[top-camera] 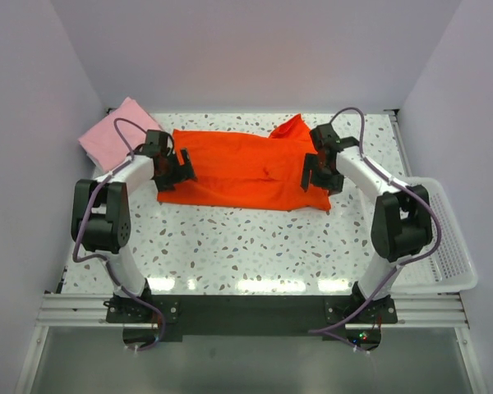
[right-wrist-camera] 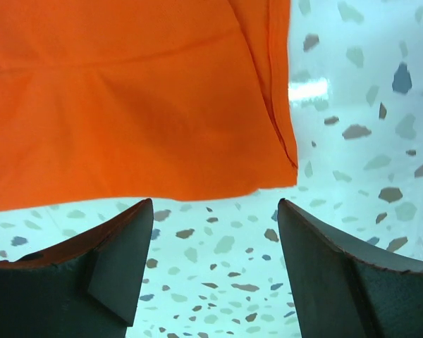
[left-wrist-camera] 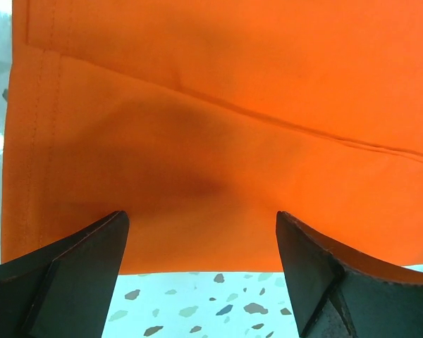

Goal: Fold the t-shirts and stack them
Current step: Fold the tshirt

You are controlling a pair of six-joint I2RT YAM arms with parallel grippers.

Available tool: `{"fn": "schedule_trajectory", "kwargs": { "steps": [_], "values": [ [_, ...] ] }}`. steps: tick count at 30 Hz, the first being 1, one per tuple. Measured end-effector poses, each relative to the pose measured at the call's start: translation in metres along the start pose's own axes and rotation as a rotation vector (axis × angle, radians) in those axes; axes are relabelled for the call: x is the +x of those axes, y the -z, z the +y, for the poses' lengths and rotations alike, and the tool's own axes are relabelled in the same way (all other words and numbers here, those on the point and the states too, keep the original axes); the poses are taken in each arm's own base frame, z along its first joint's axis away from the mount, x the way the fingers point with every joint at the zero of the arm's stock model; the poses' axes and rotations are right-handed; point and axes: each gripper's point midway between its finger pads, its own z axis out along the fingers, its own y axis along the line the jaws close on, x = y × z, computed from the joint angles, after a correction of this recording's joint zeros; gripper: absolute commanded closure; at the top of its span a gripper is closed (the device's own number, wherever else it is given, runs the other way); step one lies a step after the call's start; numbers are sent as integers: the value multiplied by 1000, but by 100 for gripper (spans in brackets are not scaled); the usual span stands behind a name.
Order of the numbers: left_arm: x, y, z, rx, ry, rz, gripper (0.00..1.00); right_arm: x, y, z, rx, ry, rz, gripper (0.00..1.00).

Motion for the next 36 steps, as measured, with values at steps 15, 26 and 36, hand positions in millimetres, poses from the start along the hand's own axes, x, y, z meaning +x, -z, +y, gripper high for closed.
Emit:
{"fn": "schedule_trajectory", "kwargs": {
  "steps": [15,26,36],
  "values": [
    [19,-10,15,3,-16,12,9,46,-32,-33,46,-99,55,30],
    [10,-7,29,12,-1,0,10,43,-42,-30,30,-150,21,44],
    [9,-7,32,20,-11,1,10,73,-53,-38,52,-170,92,56]
  ]
}}
